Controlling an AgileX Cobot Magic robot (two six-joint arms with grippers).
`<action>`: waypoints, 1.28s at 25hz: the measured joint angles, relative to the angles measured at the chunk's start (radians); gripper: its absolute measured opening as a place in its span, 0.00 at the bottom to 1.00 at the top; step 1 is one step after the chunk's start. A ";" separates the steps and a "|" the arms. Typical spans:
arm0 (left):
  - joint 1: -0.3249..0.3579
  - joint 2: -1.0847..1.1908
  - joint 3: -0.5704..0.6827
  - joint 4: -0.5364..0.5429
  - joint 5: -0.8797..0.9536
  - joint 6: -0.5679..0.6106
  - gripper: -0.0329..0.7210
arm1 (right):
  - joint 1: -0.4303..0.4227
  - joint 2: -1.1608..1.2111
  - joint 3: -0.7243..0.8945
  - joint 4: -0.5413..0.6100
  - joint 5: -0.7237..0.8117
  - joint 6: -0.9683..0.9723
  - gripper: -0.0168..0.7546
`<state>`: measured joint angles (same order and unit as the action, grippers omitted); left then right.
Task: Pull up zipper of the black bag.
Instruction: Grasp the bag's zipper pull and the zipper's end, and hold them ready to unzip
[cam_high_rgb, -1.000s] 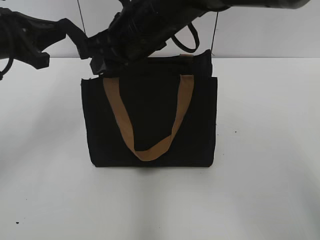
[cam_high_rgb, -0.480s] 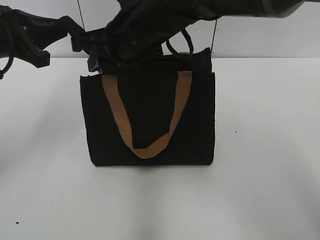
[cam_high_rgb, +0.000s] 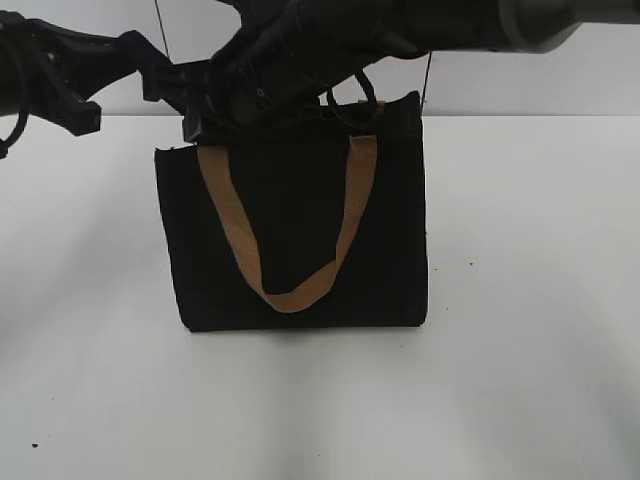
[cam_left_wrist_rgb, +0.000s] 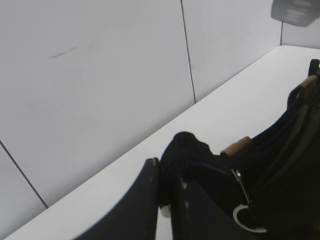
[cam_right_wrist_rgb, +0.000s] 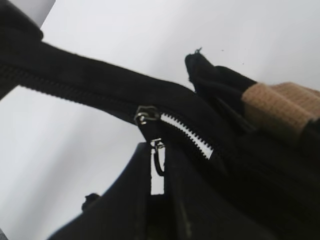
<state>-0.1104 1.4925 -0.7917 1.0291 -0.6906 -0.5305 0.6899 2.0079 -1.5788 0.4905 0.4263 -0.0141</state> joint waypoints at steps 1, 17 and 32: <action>0.000 0.000 0.000 0.001 0.000 -0.001 0.09 | 0.000 0.001 0.000 0.000 -0.002 0.001 0.07; 0.000 0.000 -0.001 0.005 0.024 -0.003 0.09 | 0.000 -0.072 0.000 -0.033 0.099 0.004 0.01; -0.004 0.001 -0.001 -0.009 0.140 -0.034 0.09 | -0.059 -0.106 -0.001 -0.087 0.274 0.005 0.00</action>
<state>-0.1143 1.4933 -0.7929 1.0202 -0.5501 -0.5645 0.6308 1.9024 -1.5798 0.4032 0.7001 -0.0091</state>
